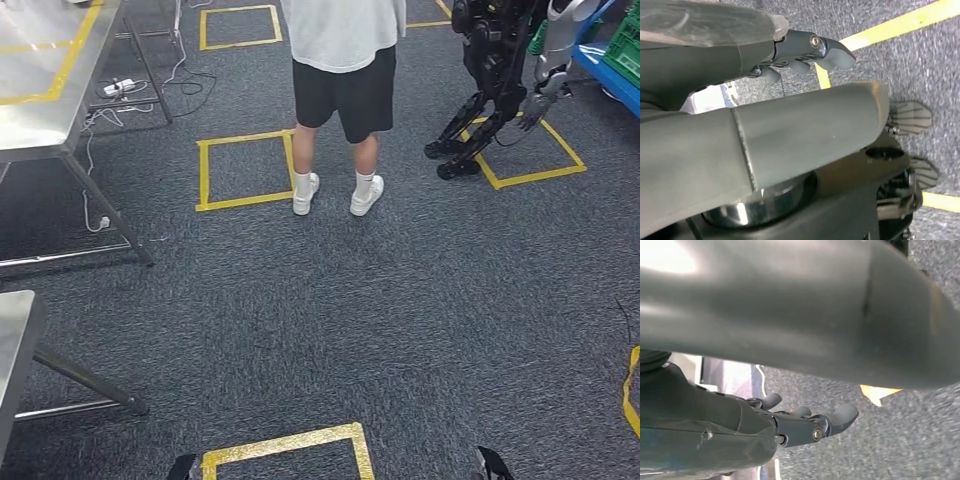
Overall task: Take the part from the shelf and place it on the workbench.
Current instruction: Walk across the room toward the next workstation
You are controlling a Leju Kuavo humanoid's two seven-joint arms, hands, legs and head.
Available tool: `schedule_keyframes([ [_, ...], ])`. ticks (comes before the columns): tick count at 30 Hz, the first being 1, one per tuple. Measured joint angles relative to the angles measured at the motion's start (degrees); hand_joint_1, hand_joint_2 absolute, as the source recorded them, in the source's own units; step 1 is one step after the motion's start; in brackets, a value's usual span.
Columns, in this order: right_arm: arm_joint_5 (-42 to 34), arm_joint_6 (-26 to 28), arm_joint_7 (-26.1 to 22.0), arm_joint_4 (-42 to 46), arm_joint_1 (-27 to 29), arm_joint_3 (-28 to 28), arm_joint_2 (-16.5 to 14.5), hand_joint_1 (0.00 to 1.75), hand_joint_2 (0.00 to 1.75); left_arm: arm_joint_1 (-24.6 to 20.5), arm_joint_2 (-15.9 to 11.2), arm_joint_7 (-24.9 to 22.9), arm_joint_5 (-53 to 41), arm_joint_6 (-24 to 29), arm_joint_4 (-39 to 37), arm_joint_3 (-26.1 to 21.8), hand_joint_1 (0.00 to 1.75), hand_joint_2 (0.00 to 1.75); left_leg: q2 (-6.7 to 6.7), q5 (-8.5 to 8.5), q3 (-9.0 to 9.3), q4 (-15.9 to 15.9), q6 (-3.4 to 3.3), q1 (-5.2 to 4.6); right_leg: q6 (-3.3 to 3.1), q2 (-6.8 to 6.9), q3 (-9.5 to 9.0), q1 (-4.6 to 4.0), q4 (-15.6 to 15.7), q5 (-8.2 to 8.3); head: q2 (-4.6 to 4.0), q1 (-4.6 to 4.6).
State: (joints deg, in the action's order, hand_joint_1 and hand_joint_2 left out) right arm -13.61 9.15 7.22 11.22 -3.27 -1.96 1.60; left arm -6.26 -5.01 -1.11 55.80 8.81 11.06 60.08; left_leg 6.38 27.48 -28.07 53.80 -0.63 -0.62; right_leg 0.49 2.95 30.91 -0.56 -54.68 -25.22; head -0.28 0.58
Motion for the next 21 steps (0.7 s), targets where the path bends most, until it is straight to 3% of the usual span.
schedule_keyframes([
  [1, 0.1, 0.0, 0.0, 0.0, 0.1, -0.1, 0.0, 0.00, 0.00, -0.1, 0.0, 0.0, 0.0, 0.0, 0.0, 0.0, 0.00, 0.00, -0.32, 0.41, -0.02, 0.4, 0.29, 0.06, -0.23, -0.66, -0.04, 0.11, 0.2, 0.16, 0.00, 0.02],
  [3, 0.5, 0.0, 0.0, 0.0, 0.0, -0.3, 0.0, 0.00, 0.00, -0.1, 0.0, 0.2, 0.0, 0.0, 0.0, 0.0, 0.00, 0.00, -2.79, 2.98, -1.66, 4.4, 0.90, 0.24, -0.75, -1.85, -0.17, 0.47, 0.7, 0.57, 0.00, 0.22],
  [5, 0.8, 0.0, 0.0, 0.0, -0.1, -0.5, 0.0, 0.00, 0.00, 0.0, 0.0, 0.3, 0.0, 0.0, 0.0, 0.0, 0.00, 0.00, -5.39, 6.85, -5.62, 12.7, 1.32, 0.60, -0.99, -3.07, -0.06, 0.63, 0.7, 0.75, 0.00, 0.57],
  [6, 0.9, 0.0, 0.0, 0.0, -0.1, -0.5, 0.0, 0.00, 0.00, 0.1, 0.1, 0.3, 0.0, 0.0, 0.0, 0.0, 0.00, 0.00, -5.79, 8.03, -7.52, 16.4, 1.48, 0.75, -1.03, -3.80, -0.03, 0.64, 0.7, 0.78, 0.00, 0.70],
  [7, 1.0, 0.0, 0.1, -0.1, -0.1, -0.6, 0.1, 0.00, 0.00, 0.2, 0.1, 0.2, 0.0, 0.0, 0.0, 0.0, 0.00, 0.00, -5.92, 8.09, -8.61, 18.1, 1.59, 0.89, -1.04, -4.56, -0.04, 0.67, 0.7, 0.79, 0.00, 0.80],
  [8, 1.0, 0.0, 0.1, -0.1, -0.1, -0.7, 0.1, 0.00, 0.00, 0.2, 0.1, 0.2, 0.0, 0.0, 0.0, 0.0, 0.00, 0.00, -5.99, 6.93, -8.57, 17.4, 1.65, 1.03, -1.00, -5.36, -0.10, 0.72, 0.7, 0.79, 0.00, 0.88],
  [9, 1.0, 0.0, 0.1, -0.1, -0.1, -0.8, 0.1, 0.00, 0.00, 0.3, 0.0, 0.1, 0.0, 0.0, 0.0, 0.1, 0.00, 0.00, -6.23, 4.84, -7.42, 14.4, 1.69, 1.19, -0.92, -6.16, -0.19, 0.79, 0.7, 0.79, 0.00, 0.94],
  [11, 1.1, 0.0, 0.1, -0.1, -0.1, -0.9, 0.1, 0.00, 0.00, 0.2, 0.0, 0.1, 0.0, 0.0, 0.0, 0.1, 0.00, 0.00, -8.16, 0.45, -3.74, 5.6, 1.72, 1.61, -0.48, -7.62, -0.21, 0.88, 0.4, 0.69, 0.00, 1.12],
  [12, 1.2, 0.0, 0.1, -0.1, -0.1, -1.0, 0.1, 0.00, 0.00, 0.2, 0.0, 0.0, -0.1, 0.0, 0.0, 0.1, 0.00, 0.00, -9.01, -0.78, -2.46, 2.6, 1.62, 1.74, -0.16, -8.24, -0.09, 0.88, 0.3, 0.65, 0.00, 1.14],
  [13, 1.4, 0.0, 0.1, -0.1, -0.1, -1.0, 0.1, 0.00, 0.00, 0.1, 0.0, 0.0, -0.1, 0.0, 0.0, 0.1, 0.00, 0.00, -9.62, -1.23, -1.86, 1.0, 1.44, 1.73, 0.21, -8.75, 0.09, 0.90, 0.2, 0.63, 0.00, 1.10],
  [15, 1.7, 0.0, 0.1, -0.1, 0.1, -1.2, 0.2, 0.00, 0.00, 0.0, 0.0, -0.1, -0.1, 0.0, 0.0, 0.1, 0.00, 0.00, -8.97, -1.32, -1.83, 0.6, 0.68, 1.46, 1.02, -9.70, 0.41, 1.07, 0.3, 0.75, 0.00, 0.90],
  [16, 1.8, 0.0, 0.1, -0.2, 0.2, -1.4, 0.2, 0.00, 0.00, -0.1, 0.0, -0.2, -0.2, -0.1, 0.0, 0.1, 0.00, 0.00, -8.42, -1.45, -1.77, 0.4, 0.26, 1.39, 1.35, -9.47, 0.54, 1.17, 0.1, 0.59, 0.00, 0.79],
  [18, 2.0, 0.0, 0.1, -0.2, 0.2, -1.7, 0.2, 0.00, 0.00, -0.1, 0.0, -0.2, -0.2, -0.1, 0.0, 0.1, 0.00, 0.00, -7.29, -1.72, -1.68, 0.0, -0.50, 1.33, 1.82, -7.21, 1.97, 1.16, -3.1, -1.46, 0.00, 0.48],
  [20, 2.0, -0.1, 0.0, -0.3, 0.1, -2.0, 0.2, 0.00, 0.00, 0.0, 0.0, -0.2, -0.2, -0.2, 0.0, 0.1, 0.00, 0.00, -6.10, -1.69, -1.67, -0.1, -0.93, 1.05, 2.04, -4.46, 5.48, 1.09, -10.9, -5.67, 0.00, 0.17],
  [21, 2.0, -0.1, -0.1, -0.3, 0.0, -2.1, 0.3, 0.00, 0.00, 0.0, 0.0, -0.3, -0.2, -0.2, 0.0, 0.2, 0.00, 0.00, -5.44, -1.63, -1.67, -0.1, -1.06, 0.91, 2.12, -3.91, 7.29, 1.11, -15.0, -7.36, 0.00, 0.10],
])
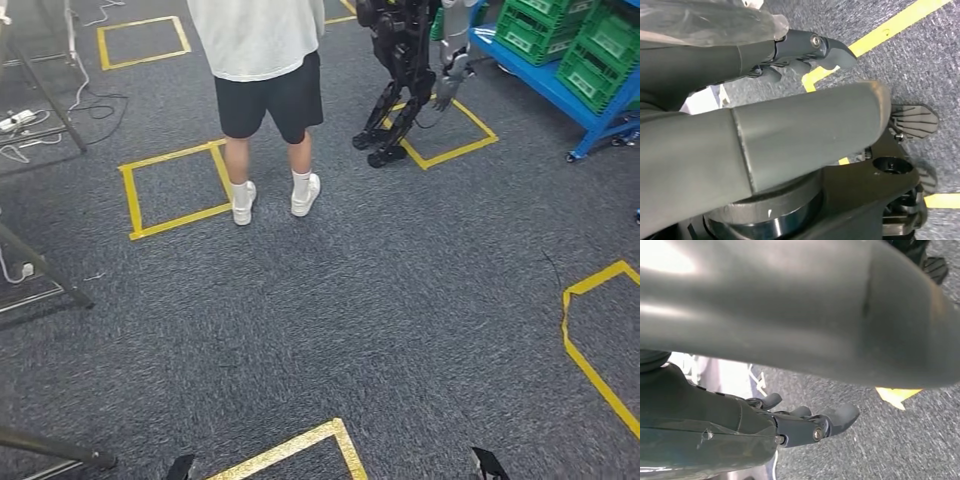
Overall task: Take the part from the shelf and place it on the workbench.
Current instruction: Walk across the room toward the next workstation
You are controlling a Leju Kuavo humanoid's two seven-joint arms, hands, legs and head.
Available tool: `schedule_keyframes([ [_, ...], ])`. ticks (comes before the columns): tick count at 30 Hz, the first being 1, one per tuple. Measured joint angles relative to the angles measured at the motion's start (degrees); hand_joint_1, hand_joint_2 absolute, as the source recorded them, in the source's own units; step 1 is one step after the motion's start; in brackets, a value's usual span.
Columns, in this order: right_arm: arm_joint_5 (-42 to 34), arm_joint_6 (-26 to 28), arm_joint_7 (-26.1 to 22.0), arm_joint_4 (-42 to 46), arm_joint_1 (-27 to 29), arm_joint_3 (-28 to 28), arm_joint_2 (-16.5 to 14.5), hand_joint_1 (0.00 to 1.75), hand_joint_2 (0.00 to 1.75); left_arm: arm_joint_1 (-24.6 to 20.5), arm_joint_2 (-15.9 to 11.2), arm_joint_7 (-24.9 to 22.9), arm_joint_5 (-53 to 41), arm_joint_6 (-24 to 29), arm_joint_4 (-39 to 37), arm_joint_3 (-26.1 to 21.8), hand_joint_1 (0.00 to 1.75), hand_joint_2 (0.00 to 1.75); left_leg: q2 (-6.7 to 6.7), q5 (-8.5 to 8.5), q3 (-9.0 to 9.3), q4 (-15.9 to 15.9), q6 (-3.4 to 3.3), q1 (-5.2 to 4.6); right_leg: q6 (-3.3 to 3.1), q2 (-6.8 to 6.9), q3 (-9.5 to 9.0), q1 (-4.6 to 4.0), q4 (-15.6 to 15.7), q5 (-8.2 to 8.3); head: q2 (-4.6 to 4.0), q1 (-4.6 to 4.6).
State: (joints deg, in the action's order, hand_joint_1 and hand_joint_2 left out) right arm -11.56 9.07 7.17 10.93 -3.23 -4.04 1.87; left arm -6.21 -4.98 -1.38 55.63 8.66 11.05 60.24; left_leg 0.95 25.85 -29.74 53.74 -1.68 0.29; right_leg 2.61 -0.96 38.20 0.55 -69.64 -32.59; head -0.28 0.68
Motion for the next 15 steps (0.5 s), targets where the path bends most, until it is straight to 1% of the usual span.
schedule_keyframes([
  [1, 0.0, 0.0, 0.0, 0.0, 0.0, -0.1, 0.0, 0.00, 0.00, 0.1, 0.0, 0.0, 0.0, 0.0, 0.0, 0.1, 0.00, 0.00, 0.66, 0.06, 0.03, 0.0, -0.04, -0.09, 0.02, 0.29, 1.07, 0.00, -2.5, -0.71, 0.00, -0.02],
  [2, 0.1, 0.0, 0.0, 0.0, 0.1, -0.2, 0.0, 0.00, 0.00, 0.1, 0.0, -0.1, 0.0, 0.0, 0.0, 0.1, 0.00, 0.00, 1.26, 0.14, 0.09, 0.0, -0.05, -0.14, -0.01, 0.47, 1.01, 0.00, -2.6, -0.22, 0.00, -0.04],
  [3, 0.1, 0.0, -0.1, 0.0, 0.1, -0.3, 0.0, 0.00, 0.00, 0.1, 0.0, -0.1, 0.0, 0.0, 0.0, 0.2, 0.00, 0.00, 1.82, 0.24, 0.22, 0.0, 0.00, -0.16, -0.12, 0.77, -0.32, -0.01, -0.2, 1.35, 0.00, -0.08],
  [4, 0.2, 0.0, -0.1, 0.0, 0.1, -0.3, 0.1, 0.00, 0.00, 0.1, 0.0, -0.1, 0.0, 0.0, 0.0, 0.3, 0.00, 0.00, 2.35, 0.37, 0.43, 0.0, 0.11, -0.17, -0.30, 1.44, -2.60, -0.05, 4.0, 3.46, 0.00, -0.10],
  [5, 0.3, 0.0, -0.1, 0.0, 0.1, -0.4, 0.1, 0.00, 0.00, 0.1, 0.0, -0.1, 0.0, 0.0, 0.0, 0.4, 0.00, 0.00, 2.86, 0.55, 0.65, 0.1, 0.30, -0.29, -0.53, 2.59, -4.96, -0.26, 8.6, 5.12, 0.00, -0.12],
  [6, 0.4, 0.0, -0.2, 0.0, 0.0, -0.5, 0.1, 0.00, 0.00, 0.0, 0.0, -0.1, 0.0, 0.0, 0.0, 0.5, 0.00, 0.00, 3.32, 0.71, 0.83, 0.1, 0.51, -0.41, -0.86, 3.50, -6.77, -0.48, 12.1, 6.32, 0.00, -0.13],
  [7, 0.5, 0.0, -0.2, 0.0, -0.1, -0.6, 0.2, 0.00, 0.00, 0.0, 0.0, -0.1, 0.0, 0.0, 0.0, 0.6, 0.00, 0.00, 3.80, 0.84, 0.96, 0.2, 0.73, -0.52, -1.18, 4.07, -7.73, -0.71, 14.2, 6.83, 0.00, -0.13],
  [8, 0.5, 0.0, -0.2, 0.0, -0.1, -0.7, 0.2, 0.00, 0.00, 0.0, 0.1, -0.1, 0.0, 0.0, 0.0, 0.6, 0.00, 0.00, 4.27, 0.93, 1.04, 0.2, 0.95, -0.61, -1.48, 4.08, -7.87, -0.94, 14.9, 6.81, 0.00, -0.12],
  [9, 0.5, 0.0, -0.2, 0.0, -0.1, -0.8, 0.3, 0.00, 0.00, -0.1, 0.1, -0.1, 0.0, 0.0, 0.0, 0.7, 0.00, 0.00, 4.76, 0.97, 1.16, 0.1, 1.16, -0.60, -1.81, 3.41, -7.76, -0.97, 14.9, 6.95, 0.00, -0.12],
  [10, 0.5, 0.0, -0.2, -0.1, 0.0, -0.9, 0.3, 0.00, 0.00, -0.1, 0.1, -0.1, 0.0, 0.0, 0.0, 0.7, 0.00, 0.00, 4.81, 1.16, 1.24, 0.2, 1.47, -0.52, -2.10, 2.81, -7.80, -0.84, 15.1, 7.09, 0.00, -0.15],
  [11, 0.5, 0.0, -0.1, -0.1, 0.1, -1.0, 0.4, 0.00, 0.00, -0.2, 0.1, -0.1, 0.0, 0.0, 0.0, 0.7, 0.00, 0.00, 4.02, 1.77, 1.08, 0.9, 1.77, -0.44, -2.40, 2.24, -7.88, -0.69, 15.3, 7.27, 0.00, -0.14],
  [12, 0.5, 0.0, -0.1, -0.1, 0.1, -1.1, 0.4, 0.00, 0.00, -0.2, 0.1, -0.1, 0.0, 0.0, 0.0, 0.7, 0.00, 0.00, 2.81, 3.02, 0.34, 2.8, 2.06, -0.36, -2.71, 1.73, -7.98, -0.50, 15.5, 7.47, 0.00, -0.09],
  [13, 0.5, 0.0, -0.1, -0.1, 0.0, -1.2, 0.4, 0.00, 0.00, -0.2, 0.1, -0.1, 0.0, 0.0, 0.0, 0.8, 0.00, 0.00, 1.33, 4.84, -1.13, 6.1, 2.28, -0.24, -2.93, 1.22, -8.03, -0.34, 15.7, 7.64, 0.00, 0.04],
  [14, 0.5, 0.0, -0.1, -0.1, -0.1, -1.2, 0.4, 0.00, 0.00, -0.2, 0.1, -0.1, 0.0, 0.0, 0.0, 0.8, 0.00, 0.00, 0.18, 6.89, -3.14, 10.3, 2.39, -0.18, -3.06, 0.66, -7.94, -0.34, 15.7, 7.72, 0.00, 0.19],
  [15, 0.5, 0.0, -0.1, -0.1, -0.1, -1.3, 0.4, 0.00, 0.00, -0.1, 0.1, -0.1, 0.0, 0.0, 0.0, 0.8, 0.00, 0.00, -0.29, 8.59, -5.27, 14.5, 2.47, -0.11, -3.14, 0.06, -7.87, -0.35, 15.7, 7.77, 0.00, 0.33],
])
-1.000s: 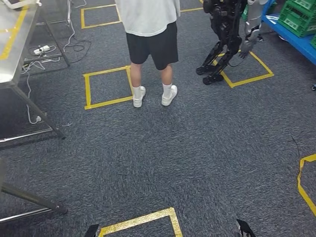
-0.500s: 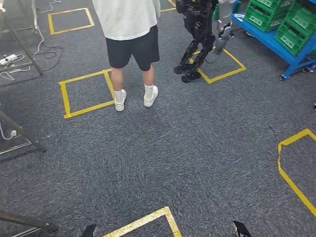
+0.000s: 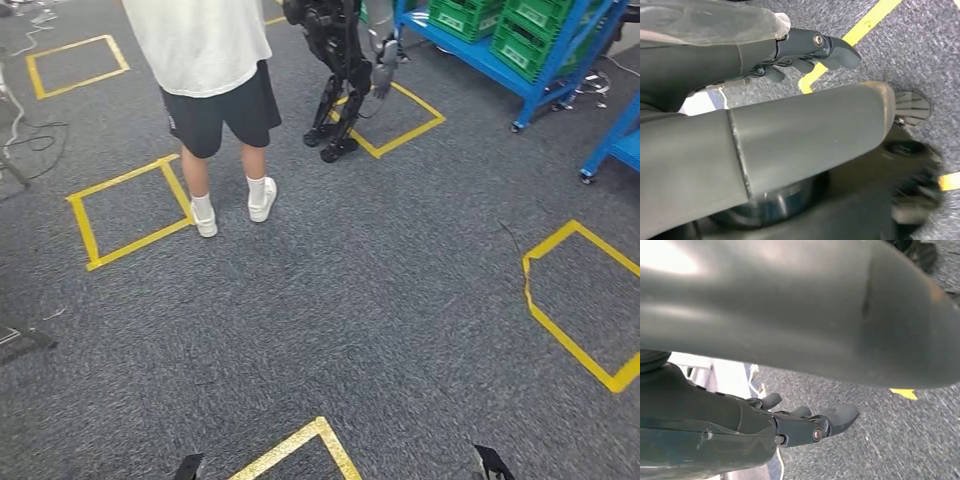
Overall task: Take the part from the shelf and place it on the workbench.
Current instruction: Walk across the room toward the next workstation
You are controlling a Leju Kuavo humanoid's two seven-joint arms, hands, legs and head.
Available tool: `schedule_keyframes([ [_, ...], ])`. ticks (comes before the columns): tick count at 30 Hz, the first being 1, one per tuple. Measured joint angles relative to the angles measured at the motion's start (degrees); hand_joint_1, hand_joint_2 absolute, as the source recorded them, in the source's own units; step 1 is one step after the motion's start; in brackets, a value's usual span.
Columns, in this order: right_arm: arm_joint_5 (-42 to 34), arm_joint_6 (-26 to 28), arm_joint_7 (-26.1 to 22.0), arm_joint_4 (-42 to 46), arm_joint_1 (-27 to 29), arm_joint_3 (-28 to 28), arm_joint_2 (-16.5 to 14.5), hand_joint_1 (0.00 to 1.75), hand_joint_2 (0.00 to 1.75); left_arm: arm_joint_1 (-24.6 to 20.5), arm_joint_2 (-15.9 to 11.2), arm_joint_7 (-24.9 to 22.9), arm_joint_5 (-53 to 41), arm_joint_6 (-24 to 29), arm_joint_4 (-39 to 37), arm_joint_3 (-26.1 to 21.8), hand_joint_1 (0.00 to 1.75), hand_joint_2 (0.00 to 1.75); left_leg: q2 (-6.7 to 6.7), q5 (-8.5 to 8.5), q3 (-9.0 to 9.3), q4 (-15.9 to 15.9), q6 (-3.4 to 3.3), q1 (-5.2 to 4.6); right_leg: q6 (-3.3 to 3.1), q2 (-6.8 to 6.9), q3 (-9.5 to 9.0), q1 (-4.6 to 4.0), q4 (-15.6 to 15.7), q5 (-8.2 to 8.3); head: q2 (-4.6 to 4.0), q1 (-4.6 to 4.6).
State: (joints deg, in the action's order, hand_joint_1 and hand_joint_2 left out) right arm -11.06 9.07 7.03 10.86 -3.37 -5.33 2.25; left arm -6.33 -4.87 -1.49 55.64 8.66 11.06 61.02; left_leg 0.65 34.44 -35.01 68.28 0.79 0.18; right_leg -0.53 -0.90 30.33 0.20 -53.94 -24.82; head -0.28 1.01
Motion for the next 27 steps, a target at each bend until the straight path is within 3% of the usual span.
schedule_keyframes([
  [1, 0.0, 0.0, 0.0, 0.0, 0.0, 0.0, 0.0, 0.00, 0.00, 0.1, 0.0, 0.0, 0.0, 0.0, 0.0, 0.0, 0.00, 0.00, -0.17, 0.75, -1.59, 2.9, 0.04, 0.04, -0.02, -0.69, 0.02, -0.02, 0.0, 0.02, 0.00, 0.12],
  [2, 0.0, 0.0, 0.0, 0.0, 0.0, -0.1, 0.0, 0.00, 0.00, 0.2, 0.0, 0.0, 0.0, 0.0, 0.0, 0.0, 0.00, 0.00, -0.23, 0.30, -2.21, 3.7, 0.05, 0.08, -0.03, -1.41, -0.01, -0.02, 0.0, 0.02, 0.00, 0.20],
  [3, 0.0, 0.0, 0.0, 0.0, 0.1, -0.1, 0.0, 0.00, 0.00, 0.2, 0.0, 0.0, 0.0, 0.0, 0.0, 0.0, 0.00, 0.00, -0.33, -1.32, -1.65, 1.9, 0.01, 0.15, -0.01, -2.16, -0.09, -0.01, 0.0, 0.03, 0.00, 0.30],
  [4, 0.0, 0.0, 0.1, 0.0, 0.1, -0.1, 0.0, 0.00, 0.00, 0.3, 0.0, -0.1, 0.0, 0.0, 0.0, 0.0, 0.00, 0.00, -0.71, -3.71, -0.05, -1.9, -0.07, 0.27, 0.04, -2.93, -0.18, 0.01, -0.1, 0.01, 0.00, 0.40],
  [6, 0.0, 0.0, 0.1, 0.0, 0.0, -0.2, 0.0, 0.00, 0.00, 0.2, -0.1, -0.2, 0.0, 0.0, 0.0, 0.0, 0.00, 0.00, -2.75, -7.56, 3.56, -10.4, -0.25, 0.55, 0.35, -4.26, -0.13, -0.05, -0.3, -0.07, 0.00, 0.56],
  [8, 0.0, 0.0, 0.2, 0.0, 0.0, -0.3, 0.0, 0.00, 0.00, 0.2, -0.1, -0.3, 0.0, 0.0, 0.0, 0.0, 0.00, 0.00, -3.85, -8.54, 4.93, -13.9, -0.47, 0.57, 0.97, -5.32, 0.22, -0.07, -0.5, -0.09, 0.00, 0.44],
  [10, 0.0, -0.1, 0.2, 0.0, 0.2, -0.4, 0.0, 0.00, 0.00, 0.0, 0.0, -0.4, 0.0, 0.0, 0.0, 0.0, 0.00, 0.00, -2.82, -8.69, 4.97, -14.2, -0.99, 0.42, 1.71, -6.02, 0.55, 0.10, -0.5, -0.05, 0.00, 0.27],
  [12, 0.1, -0.1, 0.3, -0.1, 0.3, -0.5, 0.1, 0.00, 0.00, -0.1, 0.0, -0.4, 0.0, 0.0, 0.0, 0.0, 0.00, 0.00, -1.70, -8.94, 5.09, -14.6, -1.70, 0.40, 2.30, -4.01, 1.48, 0.15, -2.5, -1.44, 0.00, 0.10],
  [14, 0.1, -0.1, 0.4, -0.1, 0.2, -0.6, 0.1, 0.00, 0.00, -0.1, 0.0, -0.4, 0.0, 0.0, 0.0, 0.1, 0.00, 0.00, -0.51, -9.00, 5.15, -14.8, -2.15, 0.27, 2.73, -0.82, 4.44, 0.17, -9.2, -5.24, 0.00, -0.20],
  [16, 0.1, 0.0, 0.4, -0.1, 0.1, -0.7, 0.1, 0.00, 0.00, 0.1, 0.0, -0.3, 0.0, 0.1, 0.0, 0.1, 0.00, 0.00, 0.79, -8.89, 5.16, -14.8, -2.29, 0.09, 3.07, 0.27, 7.94, 0.31, -16.9, -8.51, 0.00, -0.36],
  [17, 0.0, 0.0, 0.5, -0.1, 0.2, -0.8, 0.1, 0.00, 0.00, 0.1, 0.0, -0.3, 0.0, 0.1, 0.0, 0.1, 0.00, 0.00, 1.41, -8.81, 5.19, -14.8, -2.28, 0.05, 3.14, 0.42, 8.59, 0.34, -18.4, -8.69, 0.00, -0.38],
  [18, -0.1, 0.0, 0.5, -0.2, 0.2, -0.9, 0.1, 0.00, 0.00, 0.1, 0.0, -0.3, 0.0, 0.1, 0.0, 0.1, 0.00, 0.00, 2.00, -8.73, 5.27, -14.8, -2.23, 0.05, 3.16, 0.58, 8.01, 0.36, -17.4, -7.70, 0.00, -0.41],
  [20, -0.2, 0.0, 0.5, -0.2, 0.2, -1.0, 0.1, 0.00, 0.00, 0.1, 0.0, -0.3, 0.0, 0.0, 0.0, 0.1, 0.00, 0.00, 3.10, -8.48, 5.64, -14.8, -1.94, 0.03, 2.99, 1.95, 3.88, 0.32, -9.4, -3.77, 0.00, -0.46],
  [22, -0.3, 0.0, 0.5, -0.2, 0.1, -1.1, 0.2, 0.00, 0.00, 0.1, 0.0, -0.3, 0.0, 0.0, 0.0, 0.1, 0.00, 0.00, 4.04, -8.17, 5.98, -14.6, -1.43, -0.24, 2.37, 3.64, 0.34, -0.02, -2.3, -1.29, 0.00, -0.43],
  [23, -0.4, 0.0, 0.5, -0.2, 0.1, -1.2, 0.2, 0.00, 0.00, 0.1, 0.0, -0.2, 0.0, -0.1, 0.0, 0.1, 0.00, 0.00, 4.46, -8.05, 6.08, -14.6, -1.21, -0.36, 2.00, 4.01, -0.23, -0.20, -1.0, -1.03, 0.00, -0.39],
  [25, -0.5, 0.0, 0.6, -0.2, 0.1, -1.3, 0.2, 0.00, 0.00, -0.1, 0.0, -0.2, -0.2, -0.2, 0.0, 0.2, 0.00, 0.00, 5.34, -7.95, 6.26, -14.6, -0.74, -0.41, 1.22, 2.88, -0.07, -0.35, -0.8, -0.96, 0.00, -0.30],
  [27, -0.6, 0.0, 0.7, -0.2, 0.1, -1.3, 0.2, 0.00, 0.00, -0.2, 0.0, -0.2, -0.3, -0.4, 0.0, 0.4, 0.00, 0.00, 4.53, -6.82, 6.01, -13.3, -0.14, -0.21, 0.56, 1.75, -0.24, -0.22, -0.5, -0.71, 0.00, -0.24],
])
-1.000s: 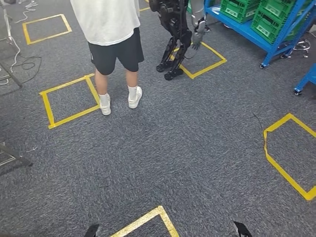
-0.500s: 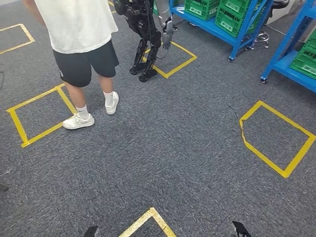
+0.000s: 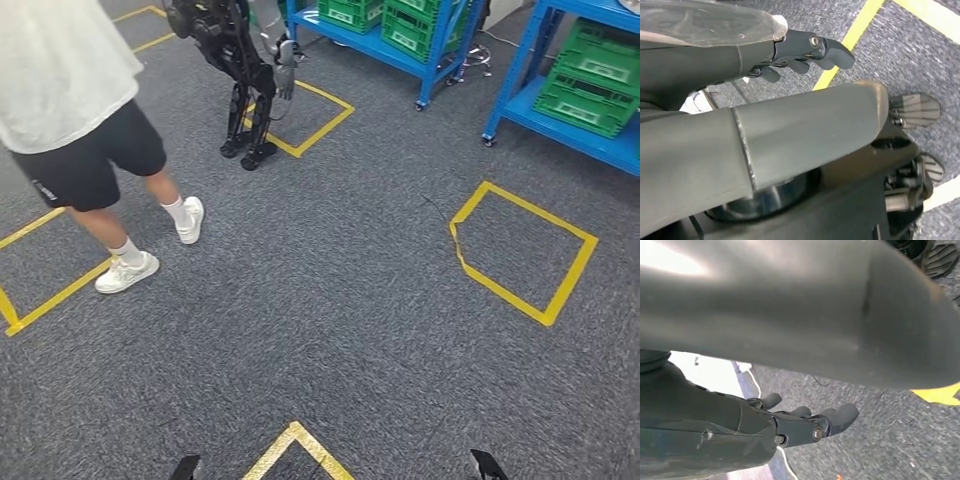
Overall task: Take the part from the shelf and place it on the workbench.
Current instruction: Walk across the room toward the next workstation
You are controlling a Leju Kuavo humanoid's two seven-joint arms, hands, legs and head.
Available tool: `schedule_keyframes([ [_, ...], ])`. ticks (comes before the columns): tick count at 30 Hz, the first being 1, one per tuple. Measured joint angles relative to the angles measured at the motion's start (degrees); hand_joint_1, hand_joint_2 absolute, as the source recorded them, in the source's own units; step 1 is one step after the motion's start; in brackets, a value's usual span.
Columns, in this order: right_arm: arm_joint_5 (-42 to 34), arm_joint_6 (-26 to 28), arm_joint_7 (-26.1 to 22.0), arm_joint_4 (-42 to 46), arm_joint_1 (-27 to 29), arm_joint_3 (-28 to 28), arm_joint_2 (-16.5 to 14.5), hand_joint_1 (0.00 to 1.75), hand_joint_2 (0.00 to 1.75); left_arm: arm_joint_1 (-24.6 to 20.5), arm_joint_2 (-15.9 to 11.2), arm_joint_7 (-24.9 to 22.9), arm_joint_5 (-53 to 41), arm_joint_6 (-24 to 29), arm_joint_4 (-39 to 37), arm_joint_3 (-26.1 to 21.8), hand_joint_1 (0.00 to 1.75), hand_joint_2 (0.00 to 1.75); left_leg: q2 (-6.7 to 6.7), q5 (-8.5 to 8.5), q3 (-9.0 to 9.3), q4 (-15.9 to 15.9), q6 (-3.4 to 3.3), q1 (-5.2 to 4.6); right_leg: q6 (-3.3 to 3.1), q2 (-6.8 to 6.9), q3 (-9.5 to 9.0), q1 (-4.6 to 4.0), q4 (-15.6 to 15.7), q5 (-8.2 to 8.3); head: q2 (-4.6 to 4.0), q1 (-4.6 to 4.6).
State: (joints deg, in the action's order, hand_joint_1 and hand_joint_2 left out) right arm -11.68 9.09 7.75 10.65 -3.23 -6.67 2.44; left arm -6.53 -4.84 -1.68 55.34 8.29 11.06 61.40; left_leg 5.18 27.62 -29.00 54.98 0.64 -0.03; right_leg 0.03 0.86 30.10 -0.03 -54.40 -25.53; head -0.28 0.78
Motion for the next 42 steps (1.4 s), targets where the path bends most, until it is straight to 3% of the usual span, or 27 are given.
schedule_keyframes([
  [1, -0.1, 0.0, 0.0, 0.0, 0.0, 0.0, 0.0, 0.00, 0.00, 0.0, 0.0, 0.0, -0.1, -0.1, 0.0, 0.1, 0.00, 0.00, -1.22, 1.48, -1.01, 2.4, 0.27, 0.10, -0.31, -0.52, -0.11, 0.12, 0.2, 0.17, 0.00, 0.12],
  [3, -0.2, 0.1, 0.1, 0.0, -0.2, 0.0, 0.0, 0.00, 0.00, 0.0, 0.0, 0.0, -0.2, -0.3, 0.0, 0.1, 0.00, 0.00, -3.86, 5.43, -4.95, 10.6, 0.57, 0.28, -0.68, -1.57, 0.02, 0.16, 0.2, 0.32, 0.00, 0.50],
  [5, -0.2, 0.2, 0.2, 0.0, -0.2, 0.0, 0.0, 0.00, 0.00, 0.2, 0.1, -0.1, -0.3, -0.4, 0.0, 0.2, 0.00, 0.00, -4.65, 7.11, -8.33, 16.8, 0.58, 0.32, -0.83, -2.94, 0.09, 0.06, 0.2, 0.38, 0.00, 0.73],
  [6, -0.3, 0.3, 0.3, 0.0, -0.1, 0.0, 0.0, 0.00, 0.00, 0.3, 0.1, -0.2, -0.4, -0.5, 0.0, 0.3, 0.00, 0.00, -4.79, 6.11, -8.47, 16.6, 0.46, 0.31, -0.84, -3.72, 0.04, 0.02, 0.2, 0.39, 0.00, 0.81],
  [7, -0.3, 0.4, 0.4, 0.0, -0.1, 0.0, 0.1, 0.00, 0.00, 0.4, 0.0, -0.2, -0.5, -0.5, 0.0, 0.3, 0.00, 0.00, -5.06, 4.12, -7.48, 13.9, 0.26, 0.31, -0.84, -4.51, -0.05, 0.01, 0.2, 0.39, 0.00, 0.87],
  [9, -0.3, 0.4, 0.5, 0.0, -0.1, 0.0, 0.1, 0.00, 0.00, 0.4, 0.0, -0.2, -0.5, -0.5, 0.0, 0.5, 0.00, 0.00, -7.35, -0.37, -3.69, 5.0, -0.32, 0.34, -0.73, -5.98, -0.13, -0.04, 0.1, 0.36, 0.00, 1.01],
  [11, -0.3, 0.4, 0.5, 0.0, -0.2, 0.0, 0.1, 0.00, 0.00, 0.3, -0.1, -0.2, -0.6, -0.5, 0.0, 0.6, 0.00, 0.00, -9.34, -2.16, -1.42, -0.5, -0.68, 0.34, -0.32, -7.18, 0.13, -0.01, 0.0, 0.32, 0.00, 0.98],
  [13, -0.3, 0.5, 0.6, 0.0, -0.1, 0.0, 0.2, 0.00, 0.00, 0.2, -0.2, -0.2, -0.6, -0.5, 0.0, 0.8, 0.00, 0.00, -8.81, -2.18, -1.11, -1.3, -0.96, 0.28, 0.42, -8.32, 0.50, 0.19, 0.0, 0.40, 0.00, 0.87],
  [14, -0.3, 0.5, 0.6, 0.0, 0.1, 0.0, 0.2, 0.00, 0.00, 0.1, -0.1, -0.2, -0.6, -0.6, 0.0, 0.9, 0.00, 0.00, -8.16, -2.31, -0.96, -1.6, -1.21, 0.31, 0.75, -8.03, 0.63, 0.28, -0.1, 0.30, 0.00, 0.85],
  [15, -0.3, 0.5, 0.7, -0.1, 0.1, -0.1, 0.3, 0.00, 0.00, 0.1, -0.1, -0.3, -0.6, -0.6, 0.0, 1.0, 0.00, 0.00, -7.52, -2.46, -0.79, -2.0, -1.48, 0.39, 1.03, -6.87, 0.98, 0.26, -0.9, -0.27, 0.00, 0.75],
  [16, -0.4, 0.5, 0.8, -0.1, 0.1, -0.1, 0.3, 0.00, 0.00, 0.1, -0.1, -0.3, -0.6, -0.7, 0.0, 1.0, 0.00, 0.00, -6.83, -2.58, -0.63, -2.3, -1.74, 0.47, 1.26, -5.22, 1.83, 0.20, -2.7, -1.48, 0.00, 0.63],
  [18, -0.6, 0.6, 1.0, -0.1, 0.0, -0.1, 0.3, 0.00, 0.00, 0.2, -0.1, -0.4, -0.6, -0.7, 0.0, 1.0, 0.00, 0.00, -5.45, -2.56, -0.45, -2.6, -2.00, 0.40, 1.67, -2.10, 5.24, 0.32, -10.1, -5.46, 0.00, 0.39],
  [20, -0.8, 0.7, 1.1, -0.1, -0.1, -0.1, 0.3, 0.00, 0.00, 0.3, -0.2, -0.6, -0.6, -0.7, 0.0, 1.1, 0.00, 0.00, -3.99, -2.38, -0.36, -2.5, -1.99, 0.38, 2.15, -1.41, 8.52, 0.64, -16.9, -7.93, 0.00, 0.23],
  [21, -0.9, 0.8, 1.2, -0.1, 0.0, -0.1, 0.4, 0.00, 0.00, 0.3, -0.1, -0.6, -0.6, -0.8, 0.0, 1.1, 0.00, 0.00, -3.32, -2.25, -0.26, -2.5, -1.88, 0.41, 2.35, -1.27, 8.76, 0.80, -17.4, -7.51, 0.00, 0.17],
  [22, -0.9, 0.8, 1.2, -0.1, 0.0, -0.1, 0.4, 0.00, 0.00, 0.3, -0.1, -0.6, -0.6, -0.8, 0.0, 1.1, 0.00, 0.00, -2.70, -2.09, -0.08, -2.5, -1.71, 0.49, 2.52, -0.98, 7.67, 0.95, -15.3, -5.92, 0.00, 0.10],
  [24, -0.9, 0.8, 1.2, -0.1, 0.0, -0.1, 0.4, 0.00, 0.00, 0.2, -0.1, -0.6, -0.6, -0.9, 0.0, 1.1, 0.00, 0.00, -1.57, -1.63, 0.42, -2.3, -1.16, 0.59, 2.75, 0.91, 3.32, 1.06, -6.8, -1.94, 0.00, 0.00],
  [26, -0.9, 0.8, 1.2, -0.1, -0.1, -0.1, 0.4, 0.00, 0.00, 0.2, -0.1, -0.6, -0.6, -0.9, 0.0, 1.1, 0.00, 0.00, -0.65, -1.15, 0.73, -1.9, -0.55, 0.39, 2.21, 2.32, 0.59, 0.84, -1.2, -0.11, 0.00, -0.06],
  [27, -0.9, 0.8, 1.2, -0.1, -0.1, -0.1, 0.4, 0.00, 0.00, 0.1, -0.2, -0.6, -0.6, -0.9, 0.0, 1.1, 0.00, 0.00, -0.22, -1.02, 0.81, -1.8, -0.28, 0.27, 1.77, 2.34, 0.43, 0.65, -0.6, -0.22, 0.00, -0.01],
  [29, -0.9, 0.9, 1.3, -0.1, -0.1, -0.1, 0.4, 0.00, 0.00, 0.0, -0.2, -0.7, -0.6, -0.9, 0.0, 1.2, 0.00, 0.00, 0.40, -0.74, 0.99, -1.7, 0.26, 0.37, 0.84, 1.01, 0.56, 0.54, -0.6, -0.08, 0.00, 0.14],
  [31, -0.9, 1.0, 1.4, -0.1, -0.1, -0.1, 0.4, 0.00, 0.00, -0.1, -0.2, -0.7, -0.6, -0.9, 0.0, 1.2, 0.00, 0.00, -1.11, 1.02, 0.14, 0.7, 0.82, 0.66, 0.13, -0.10, 0.52, 0.59, -0.4, 0.13, 0.00, 0.30],
  [34, -0.9, 1.1, 1.5, -0.1, -0.3, -0.2, 0.5, 0.00, 0.00, 0.0, -0.2, -0.8, -0.5, -1.0, 0.0, 1.2, 0.00, 0.00, -4.22, 6.43, -5.48, 12.2, 1.08, 0.77, -0.57, -1.69, 0.64, 0.50, -0.3, 0.30, 0.00, 0.81],
  [35, -0.9, 1.1, 1.5, -0.1, -0.3, -0.3, 0.5, 0.00, 0.00, 0.1, -0.2, -0.8, -0.4, -1.0, 0.0, 1.2, 0.00, 0.00, -4.52, 7.24, -7.22, 15.3, 1.01, 0.76, -0.67, -2.35, 0.66, 0.39, -0.3, 0.30, 0.00, 0.92],
  [36, -0.9, 1.1, 1.5, -0.1, -0.3, -0.3, 0.5, 0.00, 0.00, 0.2, -0.2, -0.8, -0.4, -0.9, 0.0, 1.2, 0.00, 0.00, -4.68, 6.85, -8.01, 16.3, 0.84, 0.74, -0.71, -3.11, 0.63, 0.29, -0.3, 0.31, 0.00, 0.98],
  [37, -0.9, 1.1, 1.5, -0.1, -0.3, -0.4, 0.6, 0.00, 0.00, 0.3, -0.2, -0.9, -0.3, -0.9, 0.0, 1.3, 0.00, 0.00, -4.85, 5.38, -7.72, 15.0, 0.56, 0.70, -0.72, -3.90, 0.56, 0.21, -0.3, 0.31, 0.00, 1.04],
  [38, -0.9, 1.1, 1.5, -0.1, -0.3, -0.5, 0.6, 0.00, 0.00, 0.3, -0.2, -0.9, -0.3, -0.9, 0.0, 1.3, 0.00, 0.00, -5.25, 3.16, -6.42, 11.7, 0.16, 0.61, -0.71, -4.67, 0.48, 0.16, -0.3, 0.32, 0.00, 1.09],
  [40, -0.9, 1.1, 1.4, -0.2, -0.3, -0.5, 0.6, 0.00, 0.00, 0.3, -0.3, -0.9, -0.3, -0.7, 0.0, 1.3, 0.00, 0.00, -7.40, -0.72, -2.90, 3.4, -0.72, 0.46, -0.61, -6.03, 0.46, 0.06, -0.4, 0.30, 0.00, 1.20],
  [42, -0.9, 1.1, 1.4, -0.2, -0.3, -0.6, 0.7, 0.00, 0.00, 0.2, -0.4, -0.8, -0.3, -0.6, 0.0, 1.3, 0.00, 0.00, -8.74, -1.89, -1.16, -0.7, -1.06, 0.29, -0.21, -7.11, 0.70, 0.10, -0.5, 0.33, 0.00, 1.15],
])
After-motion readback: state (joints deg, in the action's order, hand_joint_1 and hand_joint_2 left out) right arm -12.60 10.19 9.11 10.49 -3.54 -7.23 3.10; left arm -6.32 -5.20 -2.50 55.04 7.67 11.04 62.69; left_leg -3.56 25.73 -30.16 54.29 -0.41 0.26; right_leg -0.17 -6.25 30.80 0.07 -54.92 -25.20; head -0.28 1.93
